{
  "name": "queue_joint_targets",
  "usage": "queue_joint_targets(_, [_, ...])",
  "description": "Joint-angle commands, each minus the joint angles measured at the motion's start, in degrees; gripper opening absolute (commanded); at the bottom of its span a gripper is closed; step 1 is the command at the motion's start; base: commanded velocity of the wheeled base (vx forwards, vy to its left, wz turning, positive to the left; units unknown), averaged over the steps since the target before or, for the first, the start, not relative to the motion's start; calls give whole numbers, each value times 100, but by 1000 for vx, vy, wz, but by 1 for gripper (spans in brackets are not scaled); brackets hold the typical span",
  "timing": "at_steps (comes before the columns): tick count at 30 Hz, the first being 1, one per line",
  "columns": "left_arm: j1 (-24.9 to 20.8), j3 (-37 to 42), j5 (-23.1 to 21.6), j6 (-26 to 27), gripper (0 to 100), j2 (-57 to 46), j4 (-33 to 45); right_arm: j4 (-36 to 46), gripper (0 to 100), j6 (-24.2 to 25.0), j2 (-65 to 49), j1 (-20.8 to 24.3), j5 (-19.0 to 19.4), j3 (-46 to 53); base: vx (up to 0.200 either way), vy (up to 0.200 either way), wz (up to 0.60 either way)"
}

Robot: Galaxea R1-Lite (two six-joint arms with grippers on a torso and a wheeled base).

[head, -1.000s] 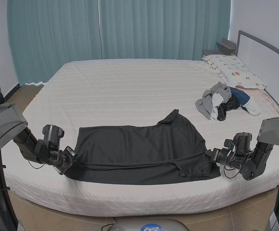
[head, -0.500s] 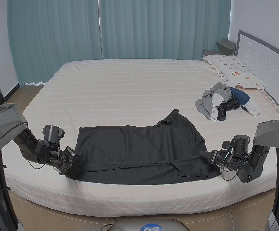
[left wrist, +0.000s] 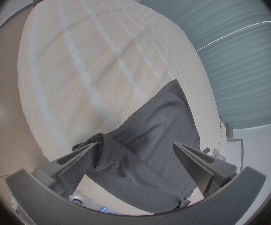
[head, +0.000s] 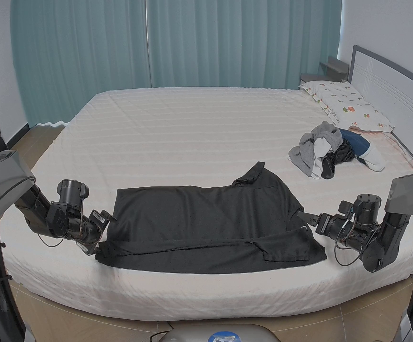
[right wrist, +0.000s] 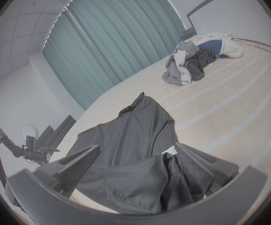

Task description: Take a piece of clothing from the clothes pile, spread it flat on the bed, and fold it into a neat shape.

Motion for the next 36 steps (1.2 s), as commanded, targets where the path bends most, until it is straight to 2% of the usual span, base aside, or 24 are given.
queue_joint_targets(1, [141, 375, -213, 354, 100, -294, -15, 23, 100, 25, -613, 103, -221, 280, 0, 0, 0])
queue_joint_targets(2, [141, 375, -213, 354, 100, -294, -15, 23, 100, 25, -613, 103, -221, 280, 0, 0, 0])
queue_joint_targets(3, [282, 709, -617, 767, 100, -470, -15, 111, 100, 86, -859, 174, -511, 535, 0, 0, 0])
queue_joint_targets(5, [299, 850, -784, 952, 100, -505, -15, 102, 100, 166, -956, 262, -572, 755, 0, 0, 0])
queue_joint_targets(9, [282, 876, -810, 1075, 100, -496, -15, -82, 100, 1238, -956, 402, -537, 1176, 0, 0, 0])
queue_joint_targets(10, [282, 867, -810, 1066, 100, -505, -15, -100, 100, 1282, -947, 402, -528, 1185, 0, 0, 0])
queue_joint_targets(11, [255, 832, -810, 1031, 100, -496, -15, -188, 100, 1712, -859, 402, -546, 1194, 0, 0, 0])
queue_joint_targets(15, [115, 797, -784, 1040, 100, -444, -24, -197, 100, 1695, -789, 376, -546, 1352, 0, 0, 0])
queue_joint_targets(21, [-96, 832, -397, 1084, 100, -356, -270, -206, 100, 1721, -789, 376, -555, 1554, 0, 0, 0])
queue_joint_targets(32, [-202, 806, -248, 1093, 100, -153, -498, -206, 100, 1712, -780, 411, -555, 1590, 0, 0, 0])
queue_joint_targets(33, [-211, 797, -248, 1093, 0, -145, -498, -206, 100, 1712, -780, 411, -563, 1590, 0, 0, 0])
queue_joint_targets(36, [-211, 727, -221, 1084, 0, -57, -533, -197, 100, 1712, -771, 411, -555, 1598, 0, 0, 0])
